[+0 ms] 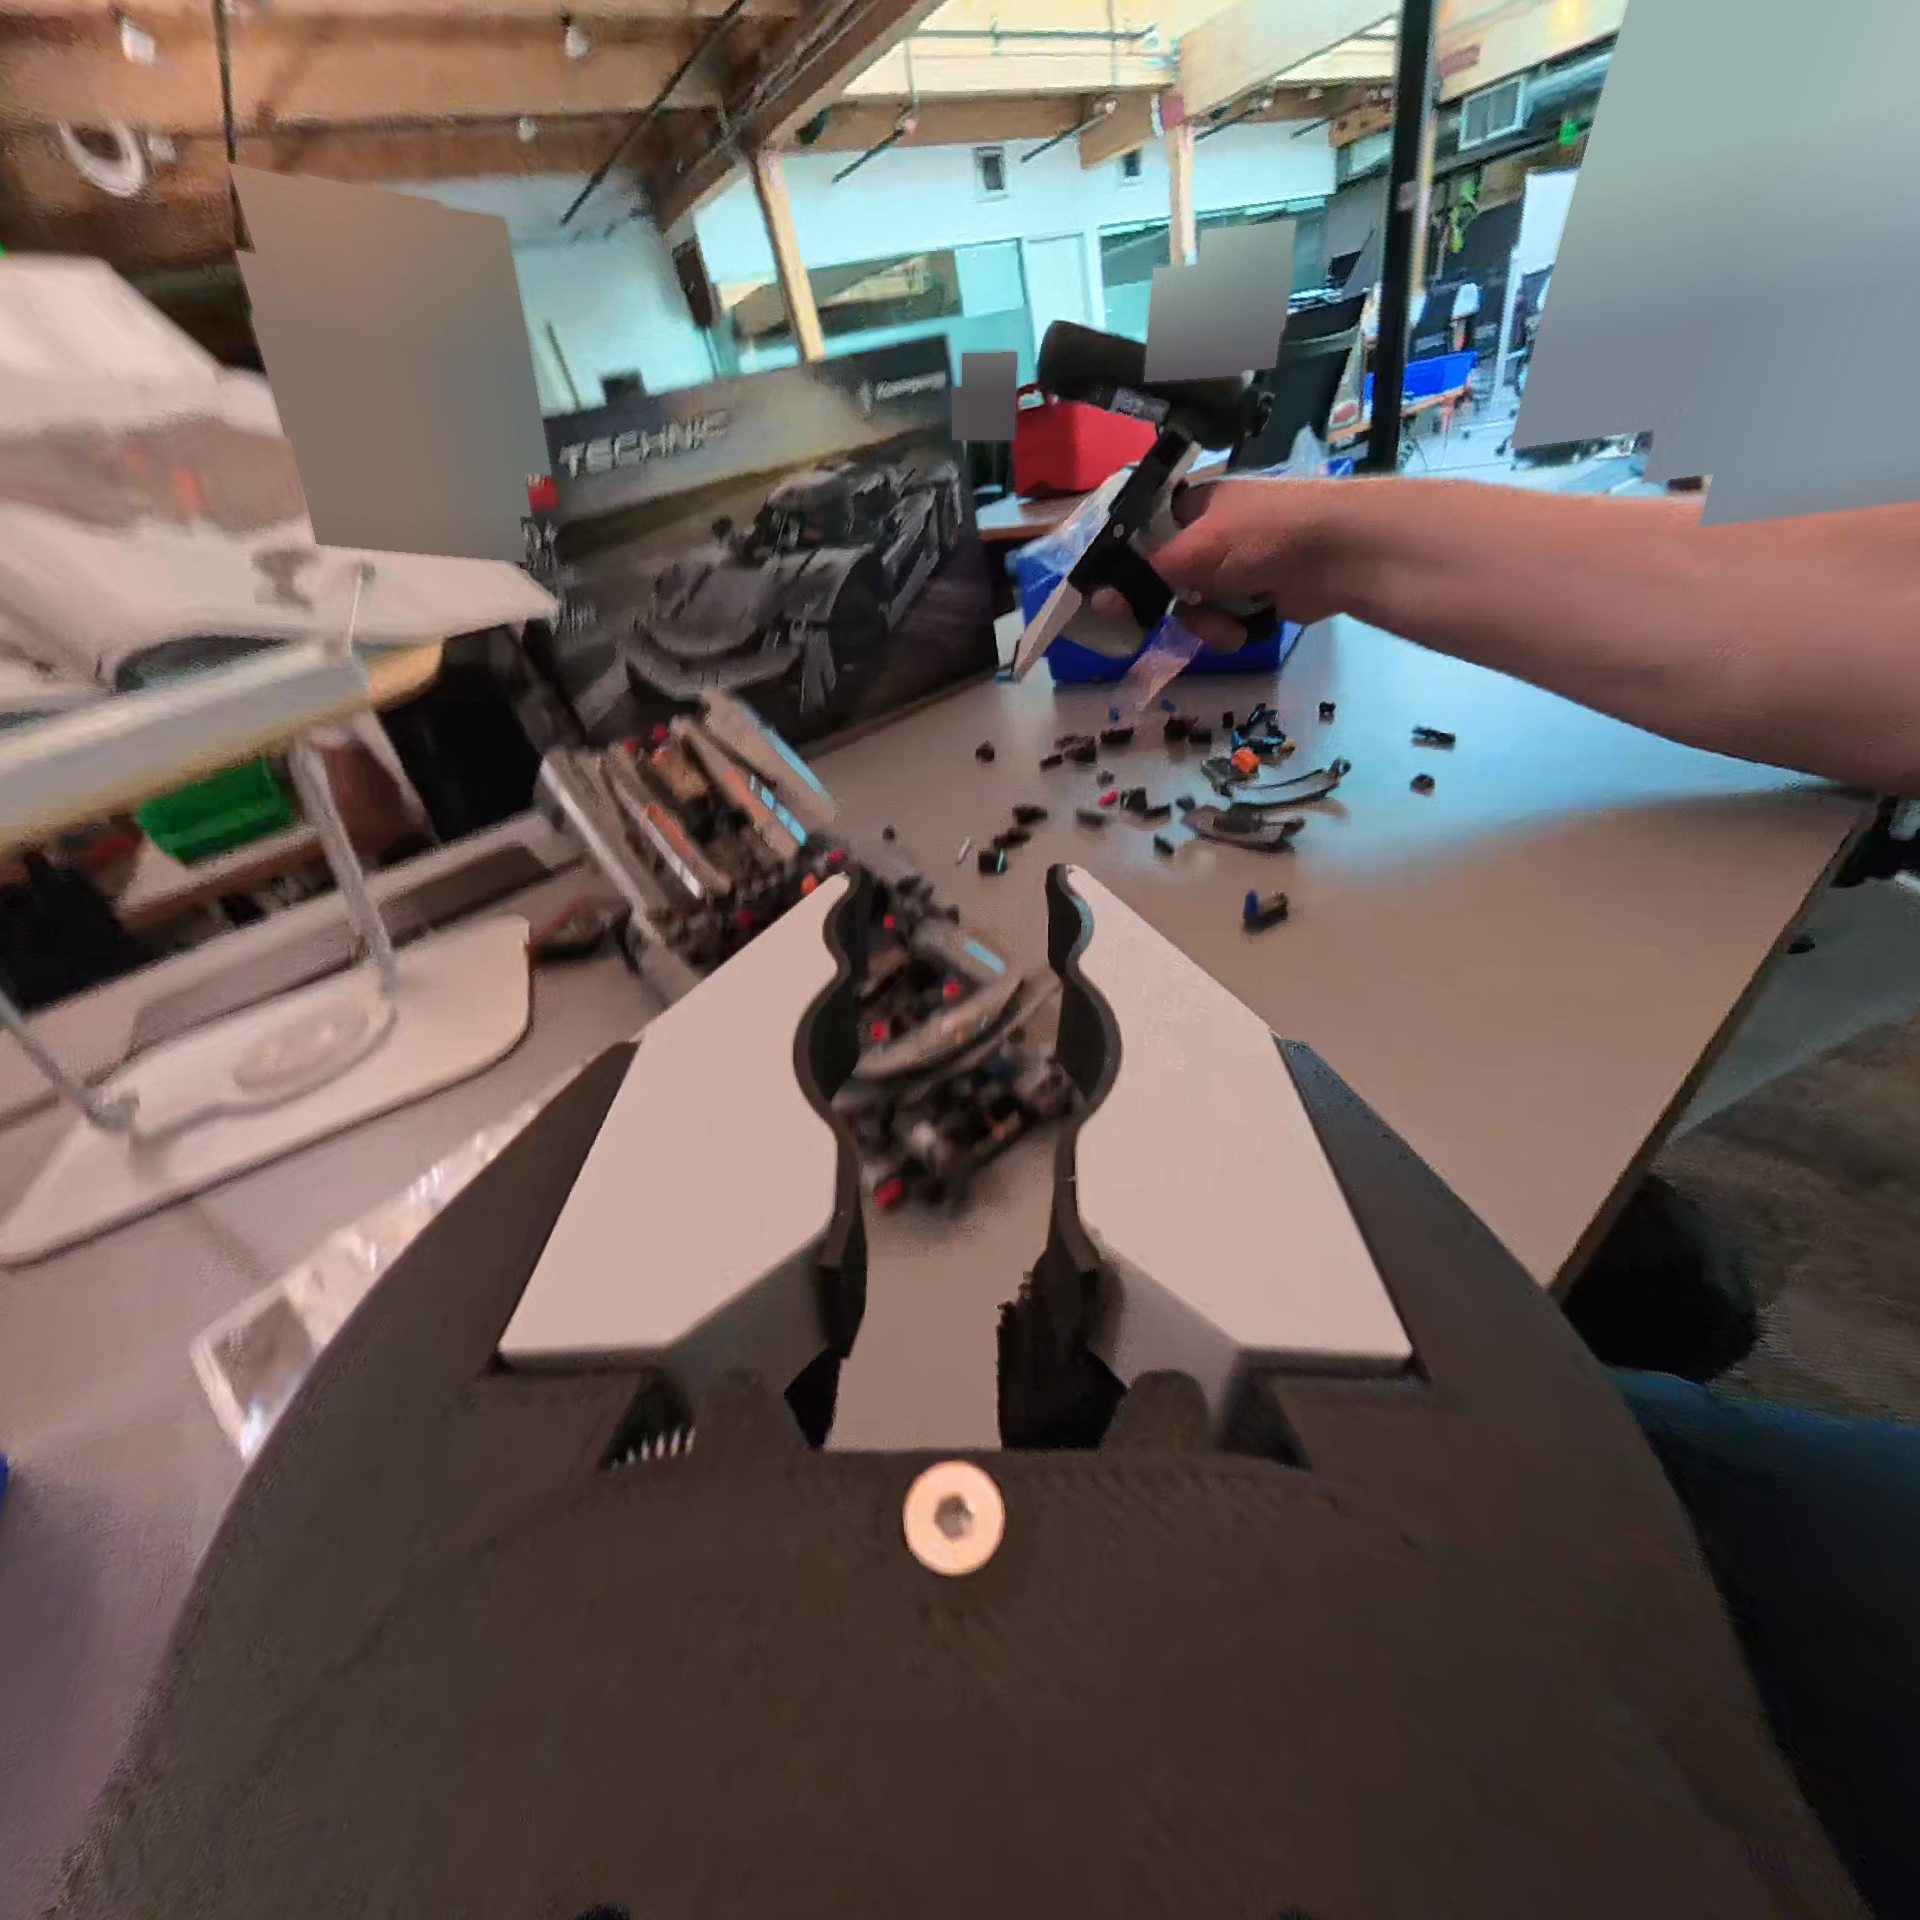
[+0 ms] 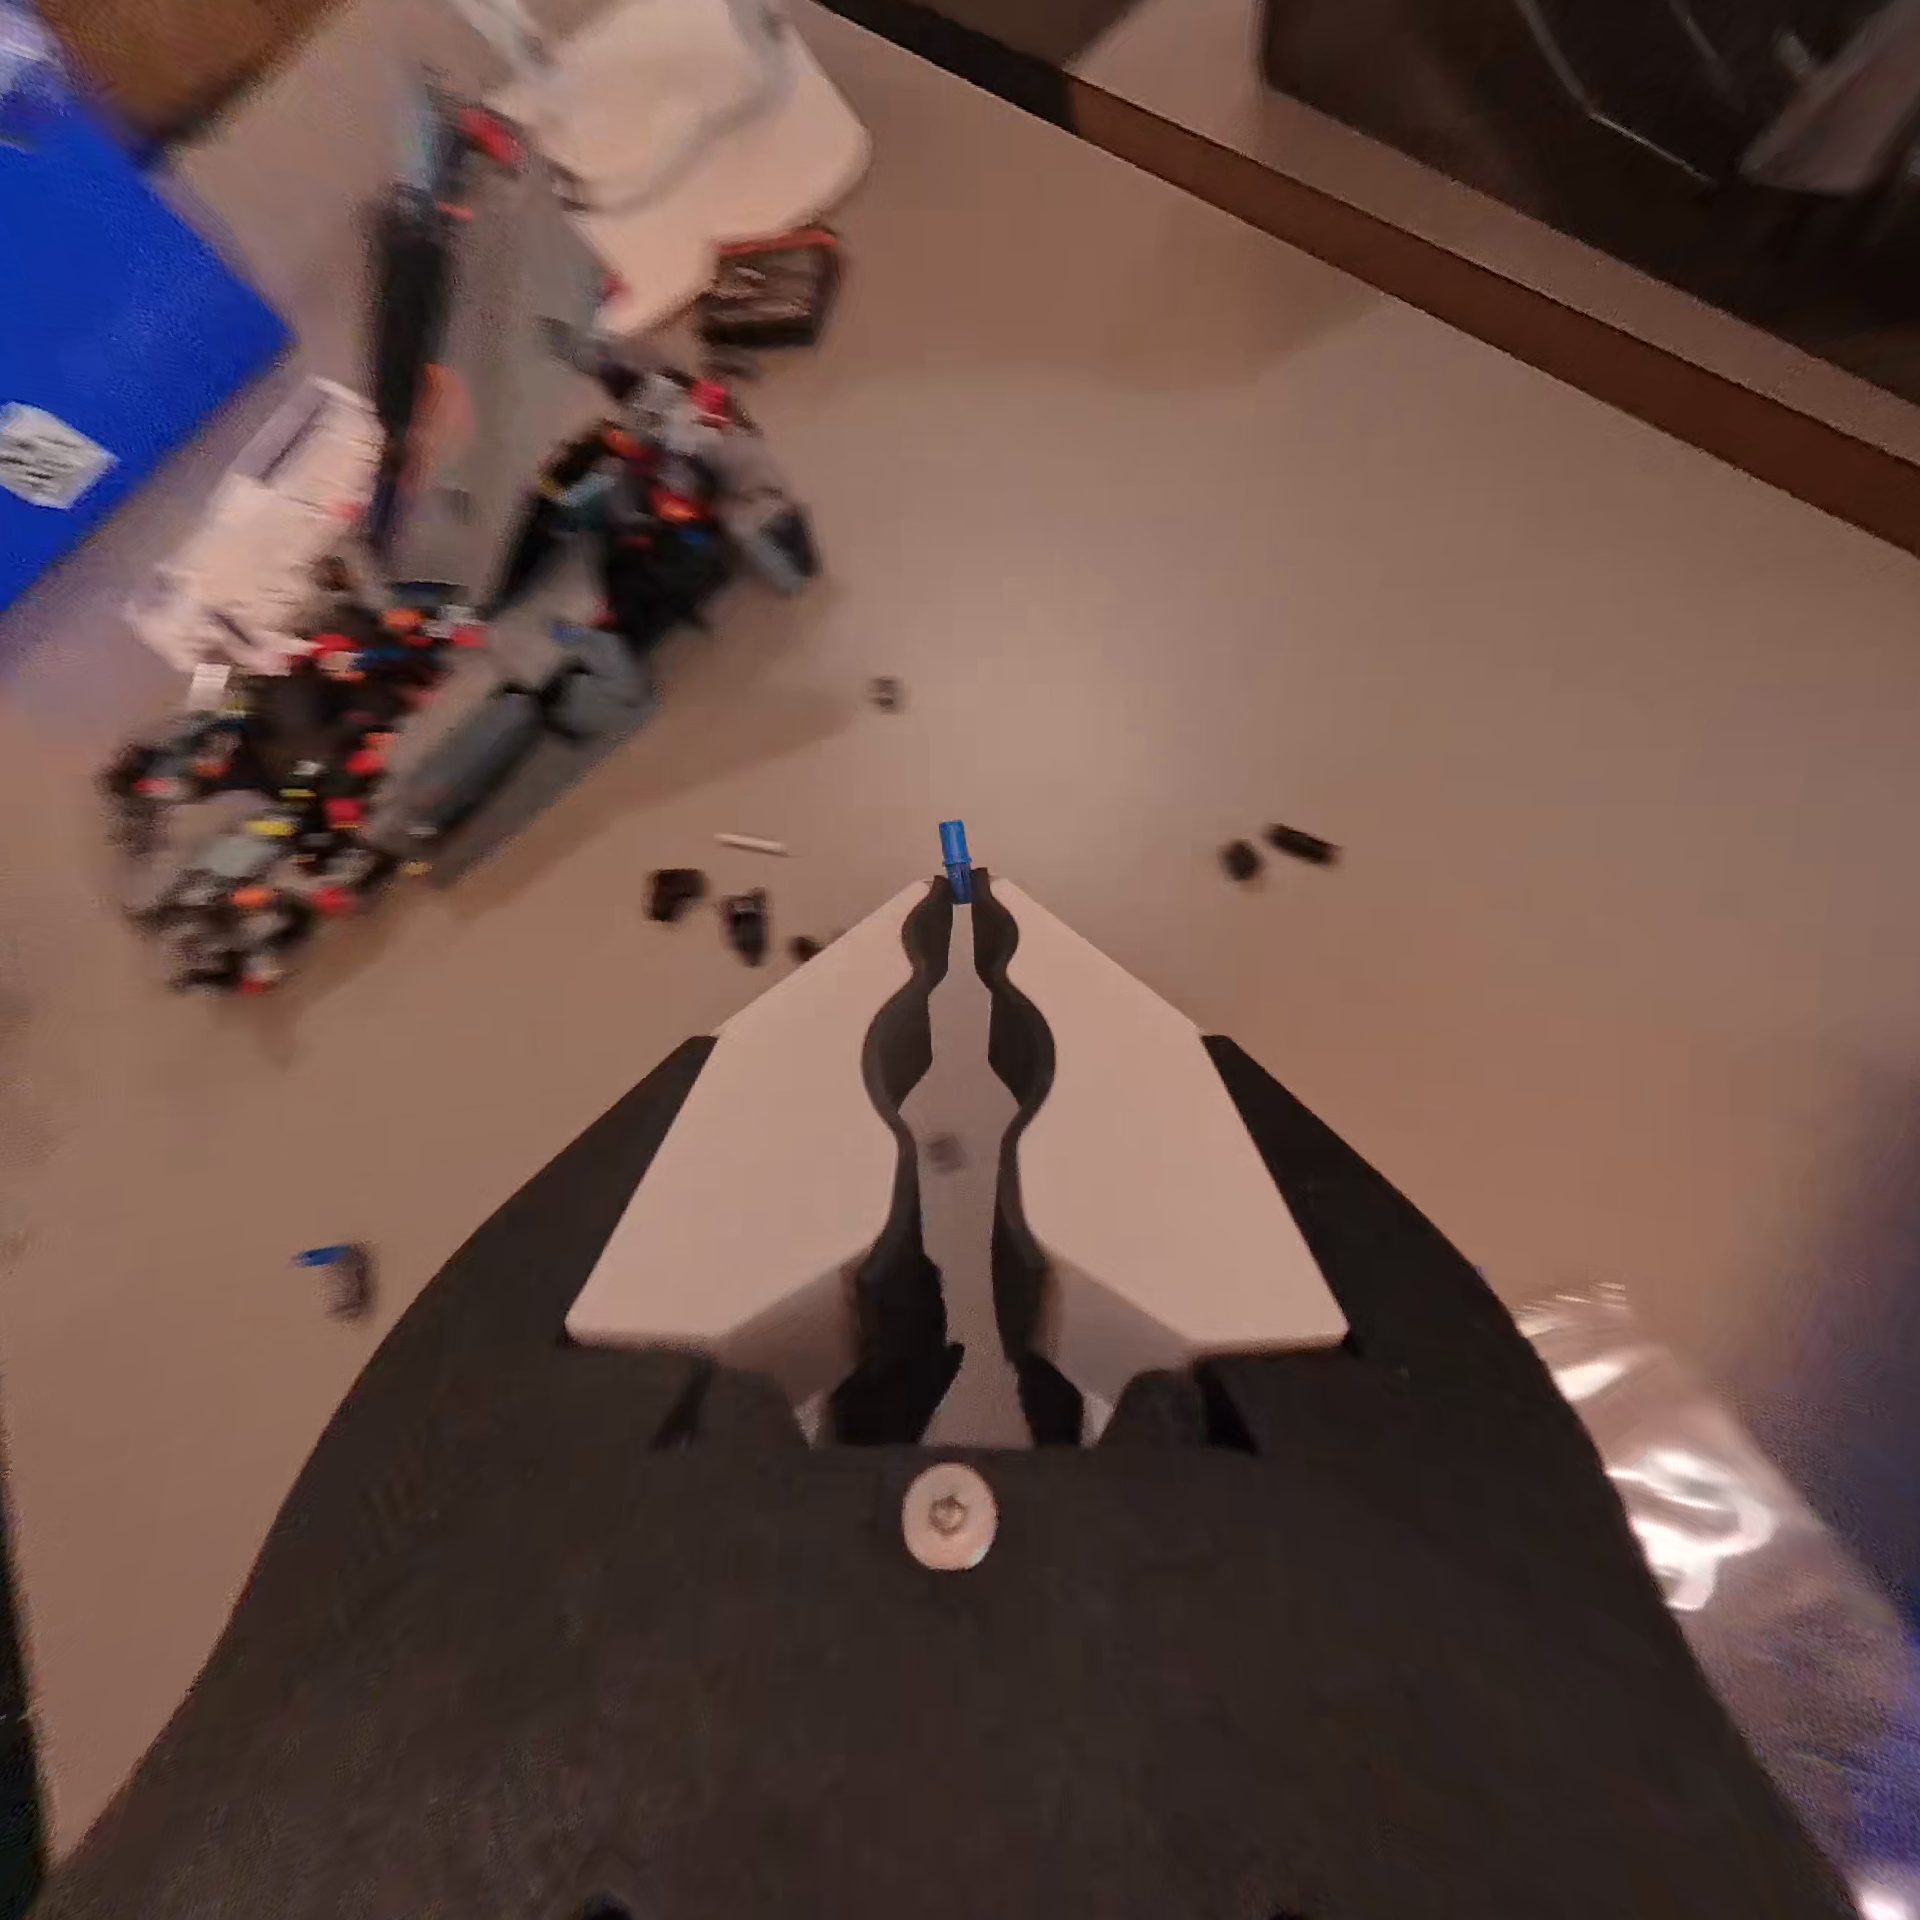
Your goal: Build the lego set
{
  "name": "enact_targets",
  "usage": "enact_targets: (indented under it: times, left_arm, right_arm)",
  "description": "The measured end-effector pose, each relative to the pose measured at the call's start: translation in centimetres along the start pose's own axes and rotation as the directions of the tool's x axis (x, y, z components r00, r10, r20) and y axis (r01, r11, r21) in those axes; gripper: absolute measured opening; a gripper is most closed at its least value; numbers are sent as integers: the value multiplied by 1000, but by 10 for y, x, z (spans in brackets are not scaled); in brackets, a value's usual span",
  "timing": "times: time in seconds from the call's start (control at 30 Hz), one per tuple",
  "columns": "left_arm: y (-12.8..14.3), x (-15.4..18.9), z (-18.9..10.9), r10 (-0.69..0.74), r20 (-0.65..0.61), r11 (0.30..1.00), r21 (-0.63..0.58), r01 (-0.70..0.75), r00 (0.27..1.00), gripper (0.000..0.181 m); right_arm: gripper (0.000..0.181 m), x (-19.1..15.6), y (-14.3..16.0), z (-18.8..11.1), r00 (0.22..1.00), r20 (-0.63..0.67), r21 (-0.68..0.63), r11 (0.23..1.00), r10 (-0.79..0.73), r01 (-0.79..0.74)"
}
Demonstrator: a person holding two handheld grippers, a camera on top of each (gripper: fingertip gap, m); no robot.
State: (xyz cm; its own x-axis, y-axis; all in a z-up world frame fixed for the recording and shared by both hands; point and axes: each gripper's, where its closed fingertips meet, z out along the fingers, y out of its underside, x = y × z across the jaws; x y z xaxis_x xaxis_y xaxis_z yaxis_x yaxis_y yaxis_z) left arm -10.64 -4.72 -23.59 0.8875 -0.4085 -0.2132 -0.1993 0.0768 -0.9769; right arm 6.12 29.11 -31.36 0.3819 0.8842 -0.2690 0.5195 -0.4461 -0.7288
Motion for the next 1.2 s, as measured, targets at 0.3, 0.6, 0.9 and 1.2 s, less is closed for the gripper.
enact_targets:
  times: [0.3, 0.6, 0.9, 1.2]
  left_arm:
    - [-49, 54, 137, 362, -38, 932, 51, -360, 932, 29]
    - [-58, 49, 197, 606, 64, 791, 57, -609, 793, 25]
    - [-52, 62, 199, 640, 42, 761, 109, -640, 768, 22]
    - [-52, 66, 196, 656, 27, 746, 131, -653, 755, 18]
  right_arm:
    - [2, -180, -24, -61, 838, 536, 357, 927, -101, -116]
    - [2, -208, -15, -76, 659, 742, 387, 879, -118, -279]
    - [2, -208, -10, -77, 618, 780, 362, 878, -102, -312]
    - [2, -221, -6, -74, 589, 800, 346, 889, -112, -301]
